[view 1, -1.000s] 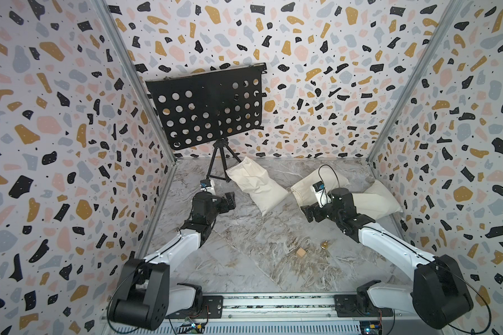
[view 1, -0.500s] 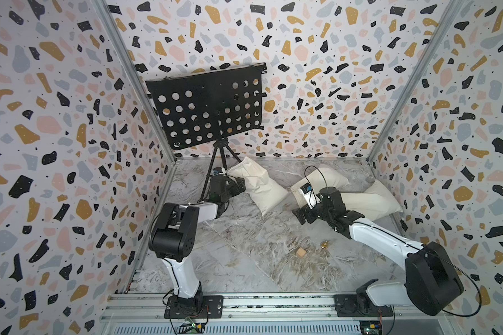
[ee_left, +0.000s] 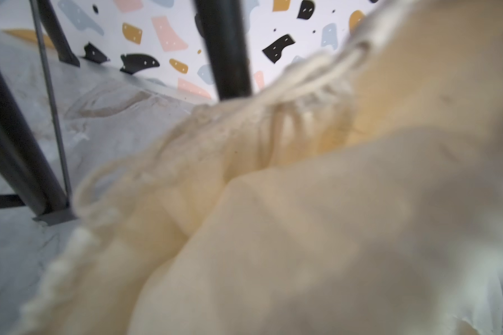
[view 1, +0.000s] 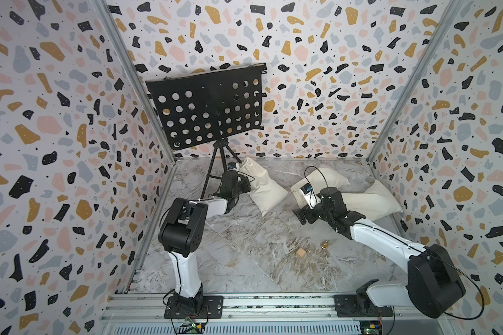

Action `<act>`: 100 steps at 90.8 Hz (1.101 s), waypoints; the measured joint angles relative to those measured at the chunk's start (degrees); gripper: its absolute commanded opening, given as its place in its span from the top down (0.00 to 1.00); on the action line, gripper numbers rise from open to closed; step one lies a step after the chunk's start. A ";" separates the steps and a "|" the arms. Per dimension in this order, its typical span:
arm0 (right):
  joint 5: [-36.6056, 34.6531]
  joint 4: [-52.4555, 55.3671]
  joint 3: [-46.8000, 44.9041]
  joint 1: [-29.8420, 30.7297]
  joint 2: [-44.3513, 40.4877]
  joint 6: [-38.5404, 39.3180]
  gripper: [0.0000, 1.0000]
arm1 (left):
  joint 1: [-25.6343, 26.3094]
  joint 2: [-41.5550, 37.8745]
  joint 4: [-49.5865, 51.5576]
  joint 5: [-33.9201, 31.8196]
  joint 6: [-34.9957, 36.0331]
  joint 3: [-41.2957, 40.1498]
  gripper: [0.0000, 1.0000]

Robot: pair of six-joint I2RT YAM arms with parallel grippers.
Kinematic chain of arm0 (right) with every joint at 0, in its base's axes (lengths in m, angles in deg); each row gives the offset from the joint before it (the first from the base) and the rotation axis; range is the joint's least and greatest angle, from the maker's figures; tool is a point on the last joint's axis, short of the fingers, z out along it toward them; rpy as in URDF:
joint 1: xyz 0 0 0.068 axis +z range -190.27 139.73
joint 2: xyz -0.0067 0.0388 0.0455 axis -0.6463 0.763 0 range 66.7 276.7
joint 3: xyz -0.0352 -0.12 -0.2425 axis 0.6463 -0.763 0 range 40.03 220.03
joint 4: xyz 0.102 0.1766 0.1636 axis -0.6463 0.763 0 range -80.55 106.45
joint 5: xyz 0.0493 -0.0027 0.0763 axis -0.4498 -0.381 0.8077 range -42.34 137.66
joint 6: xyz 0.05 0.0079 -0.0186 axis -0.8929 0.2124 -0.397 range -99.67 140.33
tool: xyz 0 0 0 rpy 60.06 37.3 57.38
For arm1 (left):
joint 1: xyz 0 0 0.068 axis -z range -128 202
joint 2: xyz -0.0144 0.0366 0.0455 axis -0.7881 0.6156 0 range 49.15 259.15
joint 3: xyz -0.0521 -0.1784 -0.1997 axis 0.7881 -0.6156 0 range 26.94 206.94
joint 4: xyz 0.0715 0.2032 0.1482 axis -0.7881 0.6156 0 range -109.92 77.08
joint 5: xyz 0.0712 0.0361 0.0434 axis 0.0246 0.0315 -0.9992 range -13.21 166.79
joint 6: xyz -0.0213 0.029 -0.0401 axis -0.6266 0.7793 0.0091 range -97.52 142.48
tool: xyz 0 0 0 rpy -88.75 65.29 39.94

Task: Close the soil bag
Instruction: Pick up the soil bag from the center of the board, then place the soil bag at the center of the board.

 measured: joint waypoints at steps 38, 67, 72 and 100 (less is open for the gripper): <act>-1.75 7.76 0.00 0.00 -10.80 -1.16 0.00 | 4.79 -21.20 30.67 8.92 26.25 9.99 1.00; 0.28 10.40 0.00 0.00 -16.72 -2.78 0.05 | 5.46 -33.94 44.68 17.49 46.03 4.92 1.00; 1.44 10.69 0.00 0.00 -16.74 -3.39 0.06 | 6.32 -36.76 44.28 17.27 47.45 -0.68 1.00; 5.18 19.23 7.91 0.76 -17.40 -4.83 0.08 | 12.57 -39.76 36.22 17.05 48.74 -16.48 1.00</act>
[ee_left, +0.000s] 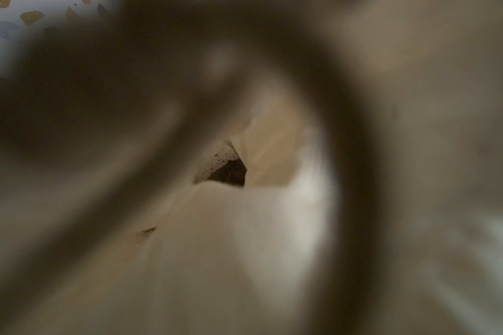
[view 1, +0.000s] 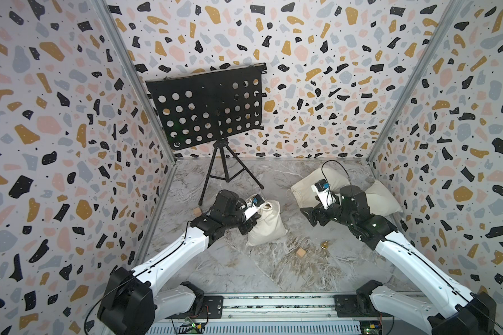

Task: Close the soil bag
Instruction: Place the soil bag at the center of the board, then pick up the soil bag from the center of the board.

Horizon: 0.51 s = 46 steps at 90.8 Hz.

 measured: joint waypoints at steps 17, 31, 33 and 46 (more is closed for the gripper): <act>0.57 6.80 9.86 2.38 0.00 0.74 0.10 | 2.36 -4.28 -2.49 -0.20 -0.46 -2.12 1.00; 1.57 11.26 16.55 6.60 2.71 2.29 0.11 | 3.04 -7.56 -4.00 0.26 -1.53 -2.19 1.00; 1.57 11.96 17.38 7.15 3.32 2.51 0.11 | 3.08 -7.80 -4.02 0.28 -1.66 -2.21 1.00; 1.51 15.52 22.25 10.14 8.17 4.35 0.13 | 3.43 -8.72 -4.07 0.26 -2.34 -2.75 1.00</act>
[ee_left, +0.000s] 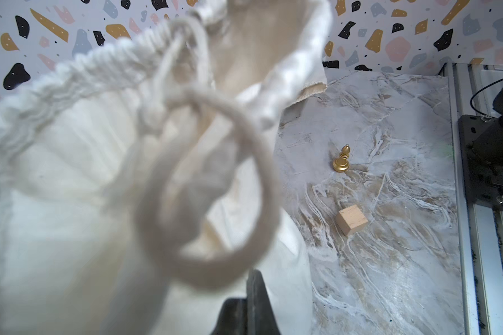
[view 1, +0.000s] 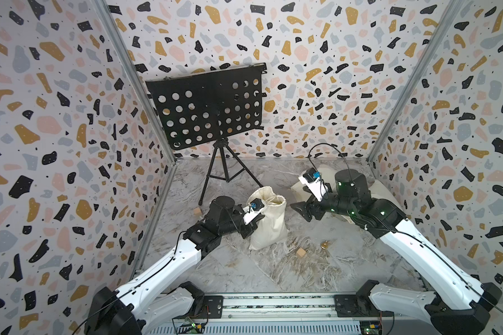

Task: Close the soil bag
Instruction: Pick up the soil bag from the center of the board.

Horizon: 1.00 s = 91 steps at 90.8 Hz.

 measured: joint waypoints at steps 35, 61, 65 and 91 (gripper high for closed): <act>0.00 5.11 8.96 5.27 7.89 6.43 0.40 | 0.26 -0.33 -0.44 0.48 -0.63 -0.61 1.00; 3.48 6.08 12.74 5.27 11.17 19.37 0.49 | 0.26 -0.94 -0.55 1.53 -1.16 -0.83 1.00; 4.42 6.05 13.00 5.27 11.65 21.70 0.49 | 0.31 -1.20 -0.48 1.64 -1.31 -0.98 1.00; 6.91 6.45 14.84 5.27 16.02 33.29 0.49 | 0.31 -1.86 -0.44 2.84 -1.55 -1.16 1.00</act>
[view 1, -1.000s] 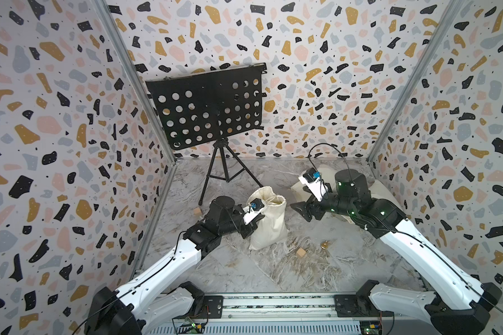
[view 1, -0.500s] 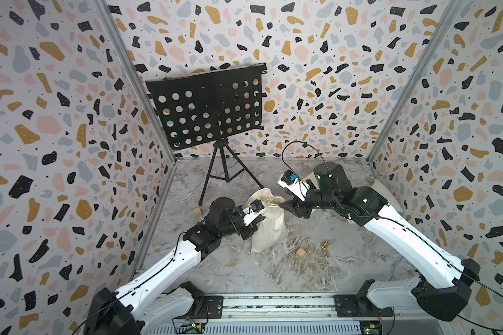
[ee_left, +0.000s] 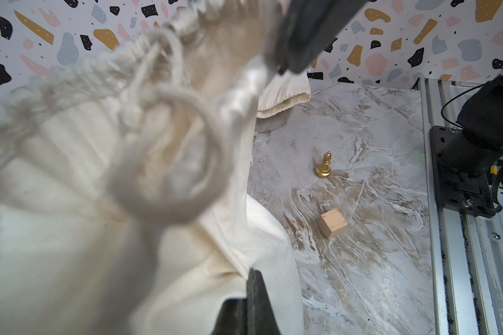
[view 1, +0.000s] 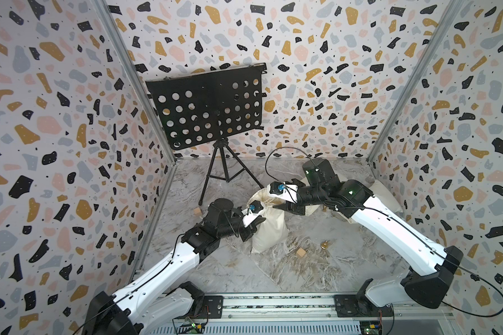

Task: Close the soil bag
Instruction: Pick up the soil bag from the center of the board.

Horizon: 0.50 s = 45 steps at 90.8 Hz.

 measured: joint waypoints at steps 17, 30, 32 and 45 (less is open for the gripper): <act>-0.15 0.07 0.74 0.09 1.81 2.95 0.49 | 0.00 0.00 0.02 0.59 0.02 0.00 1.00; 0.13 0.11 0.74 0.20 2.32 4.04 0.53 | 0.00 0.00 0.02 0.74 0.00 0.00 1.00; 0.31 0.15 0.74 0.20 2.34 4.13 0.57 | 0.00 0.00 0.02 0.76 0.00 0.00 1.00; 0.72 0.85 0.74 0.33 2.60 4.57 0.93 | 0.00 -0.24 0.00 0.37 -0.24 0.00 1.00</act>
